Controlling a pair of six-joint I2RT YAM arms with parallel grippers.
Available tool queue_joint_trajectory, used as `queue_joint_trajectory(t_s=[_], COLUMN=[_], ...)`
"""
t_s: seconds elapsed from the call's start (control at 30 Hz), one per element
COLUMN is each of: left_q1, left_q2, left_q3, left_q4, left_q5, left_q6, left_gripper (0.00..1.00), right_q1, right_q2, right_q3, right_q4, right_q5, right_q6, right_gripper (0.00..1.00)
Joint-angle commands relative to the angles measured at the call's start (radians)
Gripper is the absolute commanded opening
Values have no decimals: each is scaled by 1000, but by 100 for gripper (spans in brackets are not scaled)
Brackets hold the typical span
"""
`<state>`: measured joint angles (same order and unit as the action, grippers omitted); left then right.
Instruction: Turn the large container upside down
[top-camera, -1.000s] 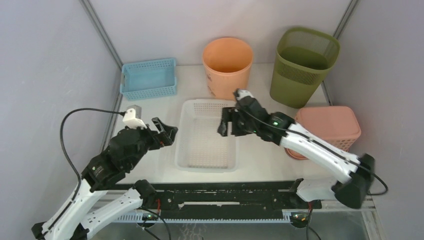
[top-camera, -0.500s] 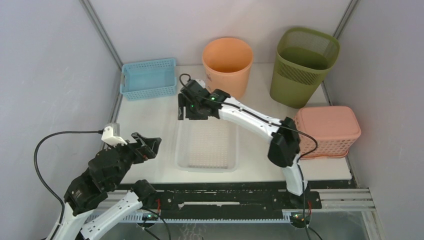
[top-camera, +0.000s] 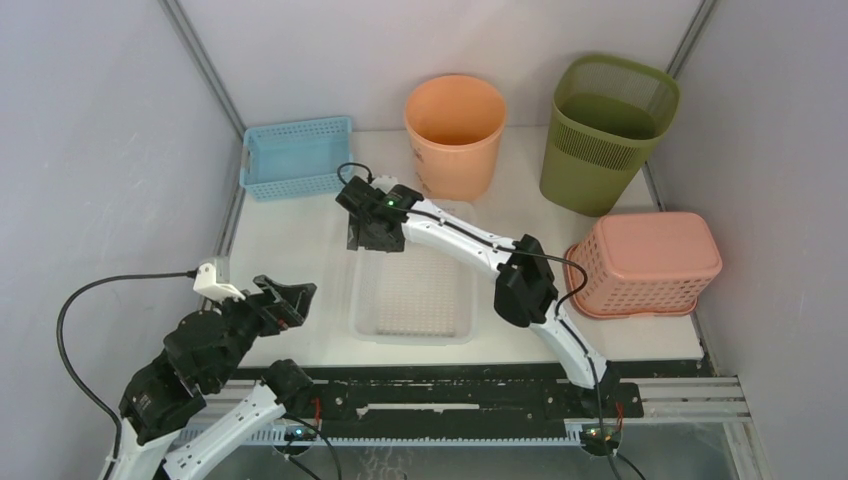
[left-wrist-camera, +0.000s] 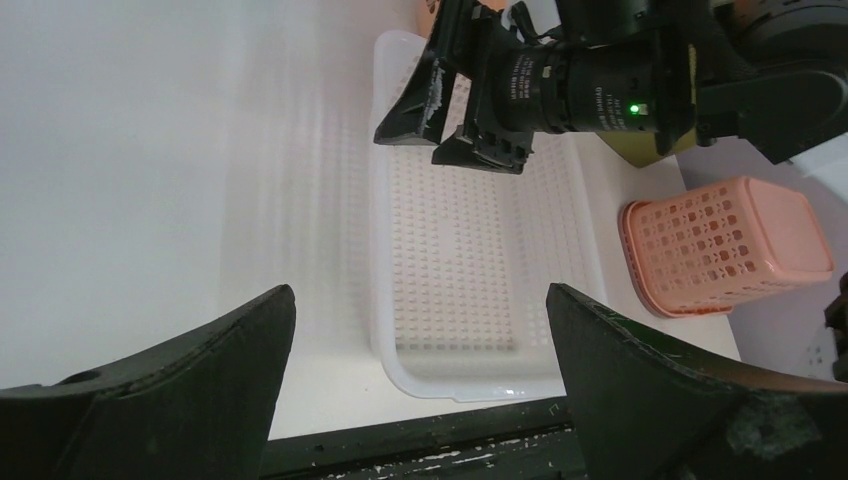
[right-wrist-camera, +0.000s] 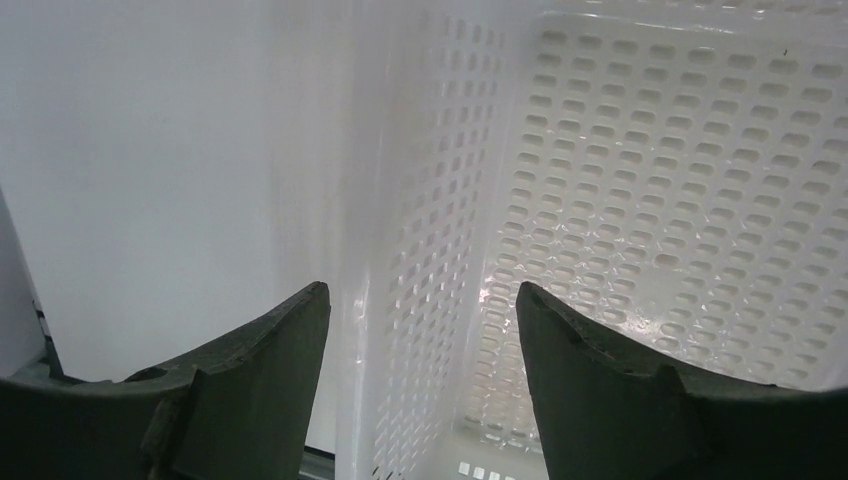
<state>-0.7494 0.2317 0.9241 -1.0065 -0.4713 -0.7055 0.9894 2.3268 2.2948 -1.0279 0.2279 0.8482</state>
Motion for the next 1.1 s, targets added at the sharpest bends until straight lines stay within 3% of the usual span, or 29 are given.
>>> queue_joint_trajectory(t_s=[0.0,0.33,0.77,1.07], left_q1=[7,7,7,7], left_q2=[-16,-21,24,71], left_q3=[3,-32,-87,-108], left_q4=[17,43,112,154], left_q5=[41,69,101,122], left_q6=[27,28,28,28], left_gripper=[100,100,100,100], right_q1=[24,54,33,31], right_q2=[28,112,35,28], right_q3=[56,74,-118,-119], right_q4=[-17,-52,-151,-165], right_q5=[52,79,222,246], right_q6=[69,107,99,88], right_gripper=[76,71,67,48])
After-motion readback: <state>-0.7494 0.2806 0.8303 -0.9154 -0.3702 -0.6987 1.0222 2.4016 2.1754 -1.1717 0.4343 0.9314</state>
